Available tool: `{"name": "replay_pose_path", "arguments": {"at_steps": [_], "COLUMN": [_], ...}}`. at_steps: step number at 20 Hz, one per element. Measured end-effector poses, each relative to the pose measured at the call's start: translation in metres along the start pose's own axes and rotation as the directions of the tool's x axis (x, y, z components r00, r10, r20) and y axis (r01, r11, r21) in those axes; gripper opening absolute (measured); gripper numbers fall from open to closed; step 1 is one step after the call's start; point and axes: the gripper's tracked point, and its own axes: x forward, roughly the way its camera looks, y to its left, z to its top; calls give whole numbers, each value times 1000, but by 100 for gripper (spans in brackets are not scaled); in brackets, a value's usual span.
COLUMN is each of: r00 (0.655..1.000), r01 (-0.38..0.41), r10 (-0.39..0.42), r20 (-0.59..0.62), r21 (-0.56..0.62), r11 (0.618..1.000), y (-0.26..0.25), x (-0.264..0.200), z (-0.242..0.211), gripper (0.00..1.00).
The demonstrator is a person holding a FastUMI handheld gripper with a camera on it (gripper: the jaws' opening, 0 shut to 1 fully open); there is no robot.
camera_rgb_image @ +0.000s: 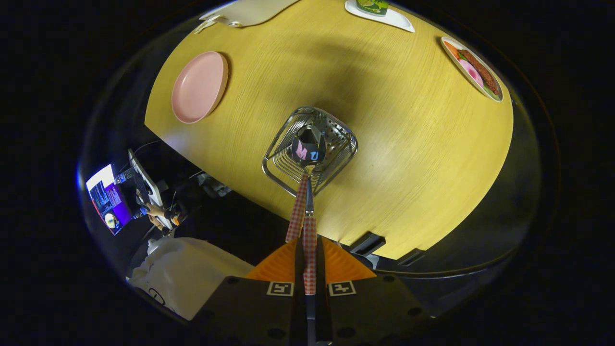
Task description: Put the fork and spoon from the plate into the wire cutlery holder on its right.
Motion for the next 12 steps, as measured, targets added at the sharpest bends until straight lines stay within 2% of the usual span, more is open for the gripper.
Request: {"name": "replay_pose_path", "arguments": {"at_steps": [9,11,12], "r00": [999,999,999], "r01": [-15,-30,-40], "r10": [17,32,41], "r20": [-42,-29,-10], "r21": [39,55,65], "r11": [999,998,997], "y": [-2,2,4], "x": [5,2,0], "z": [15,20,23], "gripper": [14,19,25]}}
